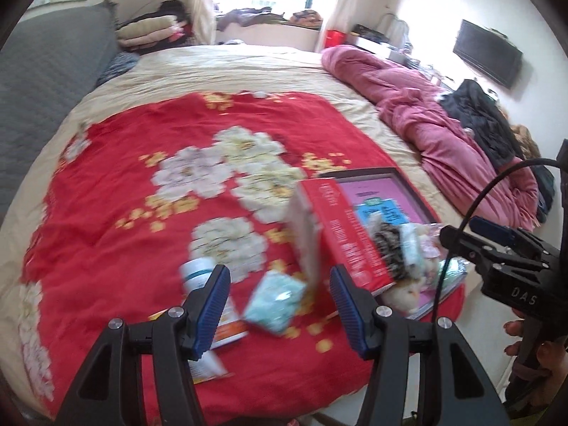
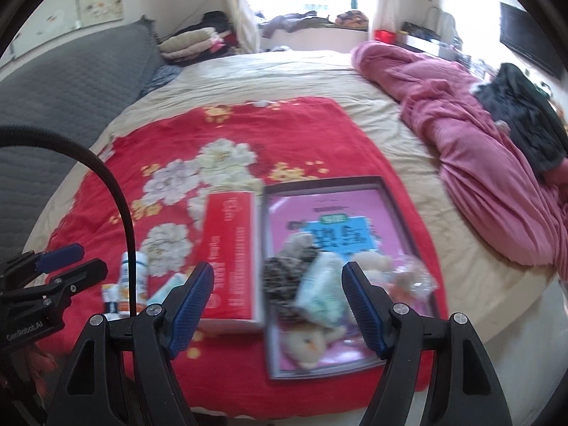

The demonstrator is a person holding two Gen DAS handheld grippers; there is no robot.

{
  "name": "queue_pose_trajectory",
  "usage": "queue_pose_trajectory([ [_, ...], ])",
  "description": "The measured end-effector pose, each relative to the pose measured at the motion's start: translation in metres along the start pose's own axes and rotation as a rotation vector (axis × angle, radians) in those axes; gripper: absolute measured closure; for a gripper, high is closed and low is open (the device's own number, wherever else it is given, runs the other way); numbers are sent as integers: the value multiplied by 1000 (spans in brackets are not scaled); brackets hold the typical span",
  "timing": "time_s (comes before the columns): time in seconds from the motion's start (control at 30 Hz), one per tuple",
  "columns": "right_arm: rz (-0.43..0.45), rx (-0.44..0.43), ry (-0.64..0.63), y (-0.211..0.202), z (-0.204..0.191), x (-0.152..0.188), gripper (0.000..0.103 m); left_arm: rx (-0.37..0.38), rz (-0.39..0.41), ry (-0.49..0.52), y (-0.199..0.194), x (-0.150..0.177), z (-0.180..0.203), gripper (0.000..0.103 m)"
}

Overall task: Organize soft objects
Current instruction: 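Move both open tools back over the remaining items, then grasp the yellow snack packet with the left tool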

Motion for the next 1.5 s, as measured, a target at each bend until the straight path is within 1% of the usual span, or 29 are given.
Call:
queue_pose_trajectory([
  [0.07, 0, -17, -17, 1, -16, 0, 27, -29, -7, -21, -6, 8, -20, 45],
  [0.27, -12, -74, -89, 5, -68, 5, 27, -80, -45, -81, -12, 36, -66, 45],
  [0.43, -35, -109, -157, 12, -102, 18, 27, -98, -101, -122, -6, 62, -89, 45],
  [0.57, -62, -129, -202, 19, -124, 30, 27, -98, -162, -147, 10, 81, -100, 45],
  [0.73, -93, -148, -236, 27, -137, 45, 27, -74, -230, -172, 35, 99, -100, 45],
  [0.9, -115, -152, -256, 37, -142, 51, 27, -43, -268, -201, 61, 104, -98, 45],
  [1.03, -131, -150, -269, 46, -141, 53, 27, -44, -304, -211, 85, 109, -100, 45],
  [1.1, -140, -147, -278, 51, -140, 54, 27, -27, -319, -226, 93, 112, -101, 45],
  [1.2, -153, -142, -293, 58, -140, 54, 27, -30, -321, -227, 100, 115, -102, 45],
  [1.27, -161, -131, -314, 64, -140, 55, 27, -37, -318, -227, 103, 117, -105, 43],
  [1.37, -171, -125, -335, 70, -141, 55, 27, -27, -323, -245, 108, 117, -110, 43],
  [1.43, -181, -124, -352, 76, -143, 57, 27, -22, -330, -245, 112, 115, -113, 44],
  [1.5, -195, -125, -373, 81, -147, 60, 27, -29, -327, -237, 113, 114, -114, 52],
])
Point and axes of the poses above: each gripper's, at about its wrist camera, not at the fingertips, and y roughly the way its jaws point, z to its right, x to its underside, the point moved 2 cm from there along y, roughly the way its jaws point, and after that the axes turned 5 degrees about z, right-handed, at the moved point
